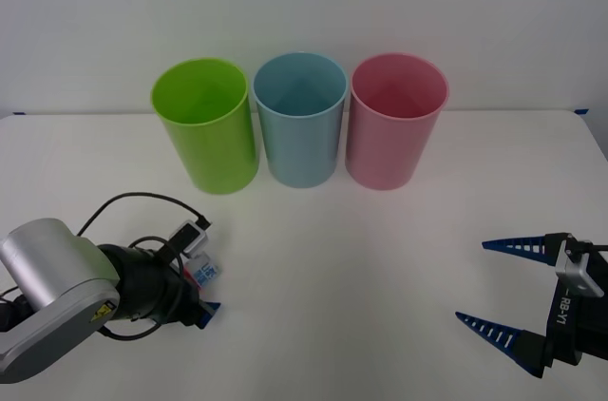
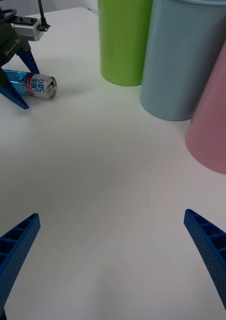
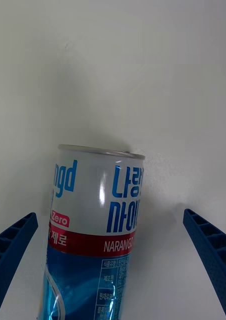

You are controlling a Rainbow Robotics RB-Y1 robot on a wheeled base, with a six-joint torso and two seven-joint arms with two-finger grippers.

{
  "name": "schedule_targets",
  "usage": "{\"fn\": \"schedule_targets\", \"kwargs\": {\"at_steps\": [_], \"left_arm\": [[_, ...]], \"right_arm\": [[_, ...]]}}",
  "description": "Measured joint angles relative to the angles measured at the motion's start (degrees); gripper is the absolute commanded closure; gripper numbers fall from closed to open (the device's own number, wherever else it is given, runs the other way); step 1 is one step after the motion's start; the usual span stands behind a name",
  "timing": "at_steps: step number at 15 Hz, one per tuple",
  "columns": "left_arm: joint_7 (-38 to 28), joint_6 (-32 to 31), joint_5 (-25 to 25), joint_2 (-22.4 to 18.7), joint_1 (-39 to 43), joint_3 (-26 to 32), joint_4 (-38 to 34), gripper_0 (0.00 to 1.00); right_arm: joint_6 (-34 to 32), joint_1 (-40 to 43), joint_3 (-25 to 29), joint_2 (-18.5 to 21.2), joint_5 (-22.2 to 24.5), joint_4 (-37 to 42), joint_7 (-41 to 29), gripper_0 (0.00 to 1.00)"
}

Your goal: Put cans in the blue bin and PET bottles in the pink bin and trash in the green bin.

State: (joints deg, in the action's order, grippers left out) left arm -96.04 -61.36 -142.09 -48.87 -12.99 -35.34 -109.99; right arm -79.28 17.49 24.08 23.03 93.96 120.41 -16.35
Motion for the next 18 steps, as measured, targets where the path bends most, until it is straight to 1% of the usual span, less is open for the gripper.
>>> {"fn": "schedule_targets", "kwargs": {"at_steps": [2,3,7,11,12,13,14,18], "left_arm": [[0.01,-0.04,-0.29,0.45,-0.50,0.00,0.57,0.42],[0.05,-0.06,-0.51,0.52,-0.68,0.00,0.67,0.45],[1.84,-0.05,-1.04,0.53,-0.90,0.00,1.07,0.45],[2.61,2.00,-2.56,0.45,-1.16,-1.79,2.71,0.45],[2.61,2.03,-2.57,0.45,-1.21,-1.89,2.79,0.56],[2.61,2.05,-2.46,0.45,-1.27,-1.91,2.81,0.90],[2.61,2.05,-2.25,0.45,-1.27,-1.91,2.80,1.00],[2.54,1.97,-1.68,-0.03,-1.42,-1.94,1.77,1.00]], "right_arm": [[0.00,0.00,0.00,0.00,0.00,0.00,0.00,0.00],[0.00,0.00,0.00,0.00,0.00,0.00,0.00,0.00],[0.00,0.00,0.00,0.00,0.00,0.00,0.00,0.00],[0.00,0.00,0.00,0.00,0.00,0.00,0.00,0.00],[0.00,0.00,0.00,0.00,0.00,0.00,0.00,0.00],[0.00,0.00,0.00,0.00,0.00,0.00,0.00,0.00],[0.00,0.00,0.00,0.00,0.00,0.00,0.00,0.00],[0.00,0.00,0.00,0.00,0.00,0.00,0.00,0.00]]}}
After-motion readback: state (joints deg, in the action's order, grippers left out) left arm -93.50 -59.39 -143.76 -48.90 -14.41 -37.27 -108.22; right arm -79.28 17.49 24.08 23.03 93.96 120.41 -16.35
